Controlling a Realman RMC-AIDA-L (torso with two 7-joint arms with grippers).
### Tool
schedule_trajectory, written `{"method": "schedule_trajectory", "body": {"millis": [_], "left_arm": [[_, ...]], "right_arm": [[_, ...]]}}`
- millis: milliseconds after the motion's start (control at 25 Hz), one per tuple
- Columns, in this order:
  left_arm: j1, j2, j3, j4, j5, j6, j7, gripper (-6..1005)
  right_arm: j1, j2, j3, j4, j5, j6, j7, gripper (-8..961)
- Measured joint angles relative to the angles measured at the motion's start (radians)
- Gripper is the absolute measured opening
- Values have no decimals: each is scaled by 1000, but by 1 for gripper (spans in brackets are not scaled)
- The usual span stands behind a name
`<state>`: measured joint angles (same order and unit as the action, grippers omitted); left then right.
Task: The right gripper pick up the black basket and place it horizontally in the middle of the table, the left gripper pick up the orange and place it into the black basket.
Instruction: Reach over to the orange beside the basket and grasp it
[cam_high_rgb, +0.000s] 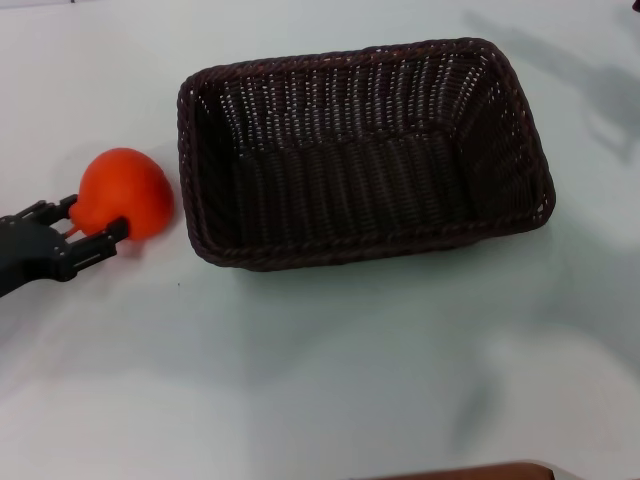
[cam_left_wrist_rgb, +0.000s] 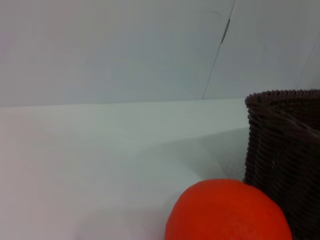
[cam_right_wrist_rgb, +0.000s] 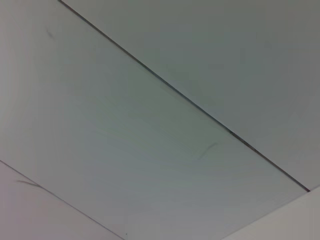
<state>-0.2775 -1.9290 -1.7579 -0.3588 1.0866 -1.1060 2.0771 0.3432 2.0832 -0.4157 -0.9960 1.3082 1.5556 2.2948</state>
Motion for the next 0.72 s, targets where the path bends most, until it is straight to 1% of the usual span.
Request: {"method": "schedule_trajectory", "body": {"millis": [240,440,720], "left_arm": [[-11,-8,-4,-3,46,24,-1,807],[-11,-16,-15,-4,47,34,0,596],[1,-27,-42,-38,48,36,10,429]], "right_arm": [[-1,0,1,8,9,0,-7,882],[-3,0,11,16,16,1,-20,882],[1,-2,22,53,19,-4,-33,883]]}}
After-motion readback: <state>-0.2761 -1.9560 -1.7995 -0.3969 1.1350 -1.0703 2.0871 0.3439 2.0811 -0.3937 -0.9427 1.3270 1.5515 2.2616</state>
